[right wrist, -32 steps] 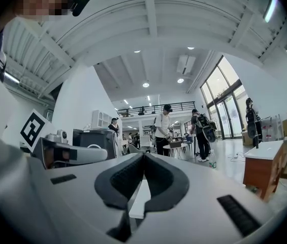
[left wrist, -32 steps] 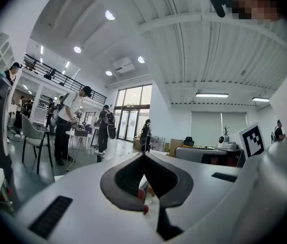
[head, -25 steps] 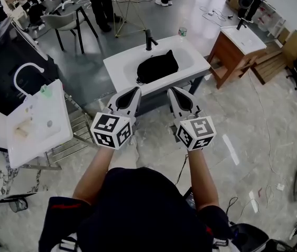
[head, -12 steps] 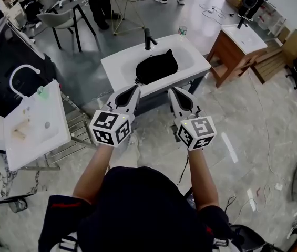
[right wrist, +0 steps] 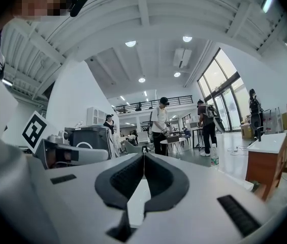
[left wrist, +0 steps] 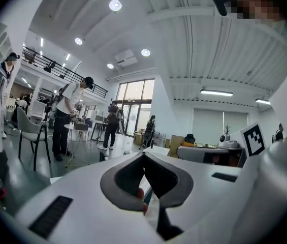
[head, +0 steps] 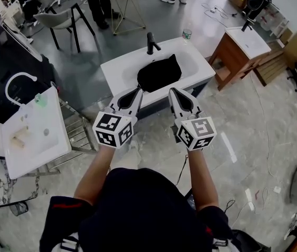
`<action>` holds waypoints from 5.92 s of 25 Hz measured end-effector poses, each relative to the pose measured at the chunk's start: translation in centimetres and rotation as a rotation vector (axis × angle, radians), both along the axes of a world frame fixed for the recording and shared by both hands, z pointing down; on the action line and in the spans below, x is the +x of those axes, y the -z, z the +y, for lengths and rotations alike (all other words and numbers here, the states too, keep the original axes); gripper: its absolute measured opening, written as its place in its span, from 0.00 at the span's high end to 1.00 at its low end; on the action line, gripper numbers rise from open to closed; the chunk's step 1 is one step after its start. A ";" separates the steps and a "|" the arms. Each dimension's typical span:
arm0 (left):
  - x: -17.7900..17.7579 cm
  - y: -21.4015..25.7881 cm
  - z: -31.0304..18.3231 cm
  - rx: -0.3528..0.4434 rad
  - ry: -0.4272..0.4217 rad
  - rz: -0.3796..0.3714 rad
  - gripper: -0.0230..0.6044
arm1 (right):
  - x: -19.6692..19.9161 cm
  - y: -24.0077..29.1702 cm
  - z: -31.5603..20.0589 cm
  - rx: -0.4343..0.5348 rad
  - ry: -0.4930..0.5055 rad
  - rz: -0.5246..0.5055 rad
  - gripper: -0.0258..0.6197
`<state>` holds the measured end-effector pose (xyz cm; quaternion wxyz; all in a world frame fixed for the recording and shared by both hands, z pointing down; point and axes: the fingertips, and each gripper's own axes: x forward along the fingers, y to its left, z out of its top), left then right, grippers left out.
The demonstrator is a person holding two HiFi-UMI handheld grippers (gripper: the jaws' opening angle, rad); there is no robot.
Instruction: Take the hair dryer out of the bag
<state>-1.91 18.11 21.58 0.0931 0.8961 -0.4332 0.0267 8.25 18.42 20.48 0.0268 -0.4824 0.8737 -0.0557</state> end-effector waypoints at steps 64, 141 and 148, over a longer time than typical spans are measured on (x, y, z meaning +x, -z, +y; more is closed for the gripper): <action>-1.8 -9.9 -27.9 -0.235 -0.073 0.005 0.94 | -1.6 -8.5 -27.7 -0.253 -0.061 0.070 0.91; -3.2 -32.9 -26.8 -0.600 0.033 -0.051 0.94 | -5.9 -40.8 -31.1 -0.844 0.157 0.547 0.57; -3.2 -33.2 -26.8 -0.611 0.035 -0.047 0.94 | -5.2 -40.9 -31.6 -0.831 0.121 0.599 0.79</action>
